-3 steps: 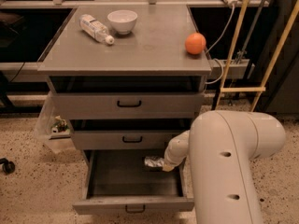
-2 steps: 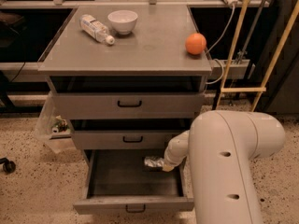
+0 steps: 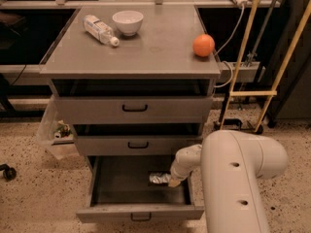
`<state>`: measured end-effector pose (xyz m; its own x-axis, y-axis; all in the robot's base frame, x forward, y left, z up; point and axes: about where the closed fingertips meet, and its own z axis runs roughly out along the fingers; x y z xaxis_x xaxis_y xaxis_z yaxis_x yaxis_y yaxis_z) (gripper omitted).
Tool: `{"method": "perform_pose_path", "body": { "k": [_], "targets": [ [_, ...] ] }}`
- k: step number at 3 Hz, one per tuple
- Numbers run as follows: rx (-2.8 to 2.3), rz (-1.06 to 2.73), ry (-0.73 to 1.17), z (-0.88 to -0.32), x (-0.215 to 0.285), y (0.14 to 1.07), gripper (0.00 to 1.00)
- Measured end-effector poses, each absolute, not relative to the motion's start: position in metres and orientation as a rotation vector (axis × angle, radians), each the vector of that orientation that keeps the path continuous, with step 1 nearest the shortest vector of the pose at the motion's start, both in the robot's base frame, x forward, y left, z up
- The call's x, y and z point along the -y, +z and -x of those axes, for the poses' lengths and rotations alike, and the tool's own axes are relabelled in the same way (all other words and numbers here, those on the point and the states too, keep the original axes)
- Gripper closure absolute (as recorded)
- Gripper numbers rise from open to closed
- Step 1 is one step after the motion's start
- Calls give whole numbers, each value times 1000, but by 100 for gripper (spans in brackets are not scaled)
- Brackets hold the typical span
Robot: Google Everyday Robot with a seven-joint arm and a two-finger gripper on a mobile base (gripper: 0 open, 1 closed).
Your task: Place redbull can into bottom drawer
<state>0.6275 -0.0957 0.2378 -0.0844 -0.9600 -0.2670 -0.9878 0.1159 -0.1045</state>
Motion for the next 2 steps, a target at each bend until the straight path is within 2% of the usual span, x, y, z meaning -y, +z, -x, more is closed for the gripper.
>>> {"method": "perform_pose_path", "body": {
  "k": [2],
  "targets": [
    [-2014, 2069, 213, -607, 75, 191, 100]
  ]
}}
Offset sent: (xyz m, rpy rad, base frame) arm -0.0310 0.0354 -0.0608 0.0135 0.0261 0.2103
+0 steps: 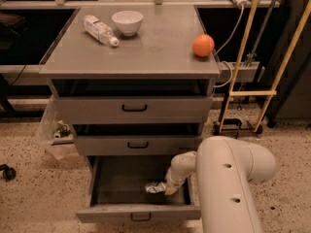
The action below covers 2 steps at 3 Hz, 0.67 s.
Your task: Place redbull can into bottom drawer
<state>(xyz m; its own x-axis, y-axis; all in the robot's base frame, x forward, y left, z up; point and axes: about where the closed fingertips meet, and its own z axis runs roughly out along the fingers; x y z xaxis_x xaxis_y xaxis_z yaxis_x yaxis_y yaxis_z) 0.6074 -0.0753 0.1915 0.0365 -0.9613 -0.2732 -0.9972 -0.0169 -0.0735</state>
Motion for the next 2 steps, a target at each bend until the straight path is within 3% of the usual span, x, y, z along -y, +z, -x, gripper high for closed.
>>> {"method": "perform_pose_path", "body": {
  "k": [2],
  "targets": [
    [-2013, 2071, 213, -607, 75, 191, 58]
  ]
}}
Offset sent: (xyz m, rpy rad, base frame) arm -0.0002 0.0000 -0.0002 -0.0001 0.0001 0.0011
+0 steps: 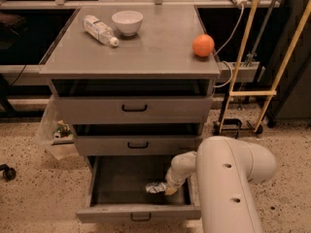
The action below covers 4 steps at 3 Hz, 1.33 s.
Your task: Place redbull can into bottom drawer
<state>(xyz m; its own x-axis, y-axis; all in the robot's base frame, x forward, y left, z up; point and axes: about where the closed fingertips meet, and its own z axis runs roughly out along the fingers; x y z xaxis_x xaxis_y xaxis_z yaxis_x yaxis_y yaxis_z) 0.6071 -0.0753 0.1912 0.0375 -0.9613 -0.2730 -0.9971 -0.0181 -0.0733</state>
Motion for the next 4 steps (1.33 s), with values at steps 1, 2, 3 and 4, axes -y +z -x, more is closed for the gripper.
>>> {"method": "perform_pose_path", "body": {
  "k": [1, 2, 3, 4],
  "targets": [
    [-2013, 2071, 213, -607, 75, 191, 35],
    [-2013, 2071, 213, -607, 75, 191, 11],
    [-2013, 2071, 213, -607, 75, 191, 0],
    [-2013, 2071, 213, -607, 75, 191, 0]
  ]
}}
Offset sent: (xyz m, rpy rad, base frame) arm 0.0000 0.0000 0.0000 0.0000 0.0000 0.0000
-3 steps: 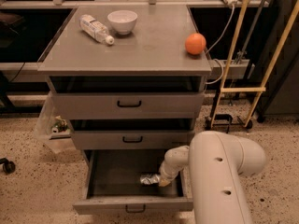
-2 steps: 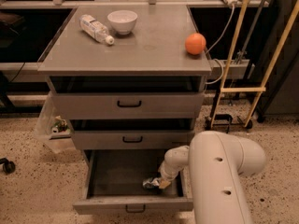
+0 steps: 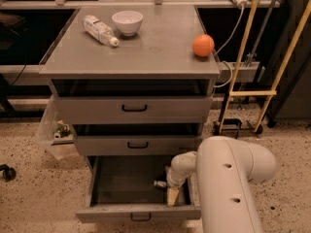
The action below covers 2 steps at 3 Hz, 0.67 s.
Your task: Place redbull can into bottom drawer
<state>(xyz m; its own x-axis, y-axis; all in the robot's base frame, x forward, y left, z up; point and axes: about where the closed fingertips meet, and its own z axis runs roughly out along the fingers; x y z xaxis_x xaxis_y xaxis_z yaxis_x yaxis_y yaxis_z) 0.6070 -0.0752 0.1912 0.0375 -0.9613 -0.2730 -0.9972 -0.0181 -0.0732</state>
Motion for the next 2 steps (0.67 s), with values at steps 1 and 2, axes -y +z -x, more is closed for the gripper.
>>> {"method": "perform_pose_path", "body": {
  "k": [1, 2],
  "targets": [
    [-2006, 2063, 172, -599, 76, 206, 0],
    [-1966, 1969, -4, -618, 104, 275, 0]
  ]
}}
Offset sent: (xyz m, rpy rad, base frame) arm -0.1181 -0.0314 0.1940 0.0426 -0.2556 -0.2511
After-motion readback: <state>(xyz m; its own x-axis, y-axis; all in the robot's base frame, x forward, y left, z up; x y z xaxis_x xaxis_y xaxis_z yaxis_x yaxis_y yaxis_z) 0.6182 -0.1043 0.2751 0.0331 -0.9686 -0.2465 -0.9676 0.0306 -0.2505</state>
